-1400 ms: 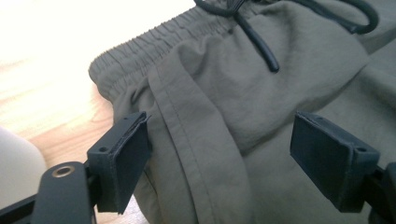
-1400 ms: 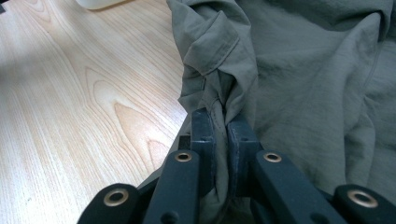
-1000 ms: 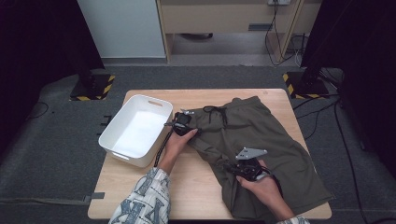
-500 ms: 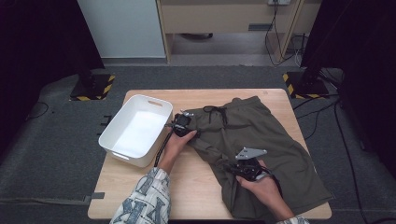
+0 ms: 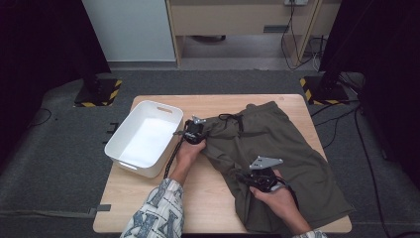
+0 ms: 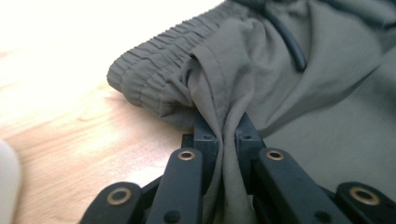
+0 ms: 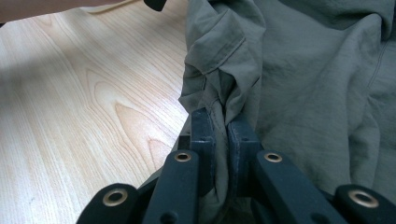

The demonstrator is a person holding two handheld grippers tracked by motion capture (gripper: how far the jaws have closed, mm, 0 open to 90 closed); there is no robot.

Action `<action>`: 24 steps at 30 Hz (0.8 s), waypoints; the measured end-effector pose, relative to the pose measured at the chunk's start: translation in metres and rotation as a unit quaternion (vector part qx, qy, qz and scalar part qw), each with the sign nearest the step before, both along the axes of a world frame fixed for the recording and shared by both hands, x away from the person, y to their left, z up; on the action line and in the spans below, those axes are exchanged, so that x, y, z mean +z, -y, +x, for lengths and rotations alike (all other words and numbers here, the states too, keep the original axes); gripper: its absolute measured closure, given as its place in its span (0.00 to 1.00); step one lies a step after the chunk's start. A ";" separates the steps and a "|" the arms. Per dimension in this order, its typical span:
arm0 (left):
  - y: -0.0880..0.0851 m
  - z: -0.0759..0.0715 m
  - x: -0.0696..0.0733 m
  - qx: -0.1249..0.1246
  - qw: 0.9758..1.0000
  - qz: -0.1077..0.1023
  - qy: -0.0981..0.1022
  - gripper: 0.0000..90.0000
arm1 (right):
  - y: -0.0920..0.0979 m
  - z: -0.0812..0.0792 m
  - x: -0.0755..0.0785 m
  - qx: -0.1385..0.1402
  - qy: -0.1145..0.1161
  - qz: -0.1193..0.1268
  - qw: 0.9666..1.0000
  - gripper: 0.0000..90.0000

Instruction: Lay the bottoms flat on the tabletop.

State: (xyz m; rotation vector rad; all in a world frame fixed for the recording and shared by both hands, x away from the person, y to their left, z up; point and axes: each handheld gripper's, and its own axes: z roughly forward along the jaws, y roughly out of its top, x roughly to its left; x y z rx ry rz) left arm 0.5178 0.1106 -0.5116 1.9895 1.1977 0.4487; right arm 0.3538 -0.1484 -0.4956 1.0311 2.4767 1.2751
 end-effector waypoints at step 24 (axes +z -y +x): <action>-0.021 -0.006 0.051 -0.028 0.999 -0.043 0.002 0.94 | -0.009 0.002 0.035 -0.022 0.023 0.025 0.999 0.93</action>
